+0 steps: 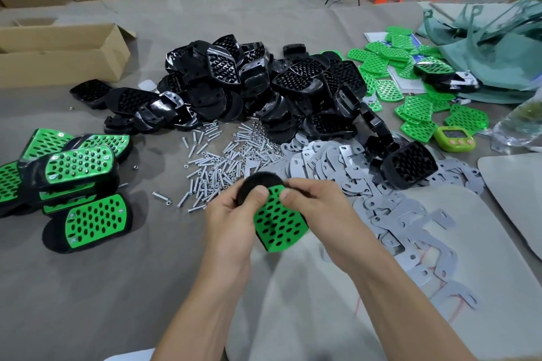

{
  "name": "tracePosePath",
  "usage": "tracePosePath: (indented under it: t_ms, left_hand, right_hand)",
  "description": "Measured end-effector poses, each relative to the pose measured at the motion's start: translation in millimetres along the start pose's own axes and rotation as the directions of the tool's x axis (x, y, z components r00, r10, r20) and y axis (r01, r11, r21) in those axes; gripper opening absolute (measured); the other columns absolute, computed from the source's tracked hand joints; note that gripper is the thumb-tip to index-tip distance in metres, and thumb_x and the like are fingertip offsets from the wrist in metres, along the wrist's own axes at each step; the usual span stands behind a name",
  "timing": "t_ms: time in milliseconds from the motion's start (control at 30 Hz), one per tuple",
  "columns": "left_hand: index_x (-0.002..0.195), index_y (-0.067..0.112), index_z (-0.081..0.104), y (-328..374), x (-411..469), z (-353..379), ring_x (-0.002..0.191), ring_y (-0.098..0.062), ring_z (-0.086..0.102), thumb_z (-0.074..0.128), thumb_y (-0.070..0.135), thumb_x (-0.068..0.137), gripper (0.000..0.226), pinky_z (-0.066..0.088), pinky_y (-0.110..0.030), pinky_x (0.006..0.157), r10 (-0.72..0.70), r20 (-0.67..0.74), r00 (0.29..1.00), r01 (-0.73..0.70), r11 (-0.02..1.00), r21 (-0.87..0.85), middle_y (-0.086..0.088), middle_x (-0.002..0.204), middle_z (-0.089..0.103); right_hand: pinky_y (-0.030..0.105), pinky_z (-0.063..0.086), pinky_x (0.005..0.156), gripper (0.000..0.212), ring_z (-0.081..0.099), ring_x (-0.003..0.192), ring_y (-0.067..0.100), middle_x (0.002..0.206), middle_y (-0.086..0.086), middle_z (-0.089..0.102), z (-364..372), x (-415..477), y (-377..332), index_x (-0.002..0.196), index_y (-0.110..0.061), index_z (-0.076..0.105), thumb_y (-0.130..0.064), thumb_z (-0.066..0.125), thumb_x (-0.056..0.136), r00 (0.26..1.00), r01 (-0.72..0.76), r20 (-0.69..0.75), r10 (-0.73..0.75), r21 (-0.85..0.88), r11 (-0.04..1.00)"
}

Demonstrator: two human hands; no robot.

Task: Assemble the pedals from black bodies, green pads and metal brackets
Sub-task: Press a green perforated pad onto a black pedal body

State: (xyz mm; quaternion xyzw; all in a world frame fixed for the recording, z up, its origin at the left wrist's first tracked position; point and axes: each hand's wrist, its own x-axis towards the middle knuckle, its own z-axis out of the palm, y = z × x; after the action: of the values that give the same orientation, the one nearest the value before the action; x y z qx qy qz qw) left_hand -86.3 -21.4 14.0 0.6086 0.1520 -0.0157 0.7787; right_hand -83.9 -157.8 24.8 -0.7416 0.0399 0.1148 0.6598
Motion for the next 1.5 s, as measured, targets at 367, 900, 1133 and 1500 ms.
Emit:
tracePosePath:
  t_ms: [367, 900, 1133, 1500]
  left_hand:
    - [0.084, 0.034, 0.078, 24.7, 18.5, -30.8, 0.076, -0.008, 0.065, 0.077, 0.027, 0.07, 0.015, 0.049, -0.02, 0.072, 0.074, 0.375, 0.924, -0.239, 0.877, 0.417, 0.004, 0.083, 0.076]
    - [0.09, 0.036, 0.082, 26.0, -3.1, -21.6, 0.072, -0.006, 0.068, 0.083, 0.021, 0.07, 0.024, 0.05, -0.015, 0.066, 0.335, 0.204, 0.92, -0.381, 0.885, 0.266, 0.006, 0.082, 0.078]
    - [0.079, 0.033, 0.079, 15.2, -10.8, -8.8, 0.067, -0.004, 0.063, 0.086, 0.019, 0.068, 0.019, 0.051, -0.016, 0.058, 0.136, -0.057, 0.989, -0.142, 0.982, -0.125, 0.011, 0.074, 0.071]
    - [0.102, 0.034, 0.077, 13.7, -0.5, -19.7, 0.082, -0.014, 0.071, 0.075, 0.039, 0.078, 0.025, 0.057, -0.027, 0.072, 0.252, 0.268, 0.93, -0.301, 0.94, 0.161, 0.002, 0.092, 0.077]
  right_hand:
    - [0.044, 0.057, 0.094, 0.036, 0.074, 0.099, 0.014, 0.1, -0.007, 0.079, -14.5, -4.7, -3.8, 0.114, -0.034, 0.077, -0.016, 0.07, 0.083, 0.979, 0.048, 0.202, -0.012, -0.177, 0.983]
    - [0.045, 0.056, 0.085, 0.025, 0.069, 0.086, 0.023, 0.095, 0.016, 0.077, -8.9, -15.6, -13.4, 0.101, -0.019, 0.079, -0.008, 0.073, 0.08, 0.974, 0.221, 0.008, -0.225, 0.174, 0.96]
    - [0.035, 0.061, 0.083, 0.032, 0.075, 0.095, 0.026, 0.101, 0.01, 0.078, -6.1, -13.4, -12.0, 0.109, -0.022, 0.079, -0.004, 0.065, 0.087, 0.981, 0.185, -0.007, -0.193, 0.319, 0.93]
    - [0.04, 0.06, 0.089, 0.035, 0.075, 0.097, 0.027, 0.1, 0.008, 0.079, -10.7, -17.4, -17.5, 0.114, -0.017, 0.077, -0.004, 0.068, 0.083, 0.983, 0.169, 0.043, -0.177, 0.143, 0.975]
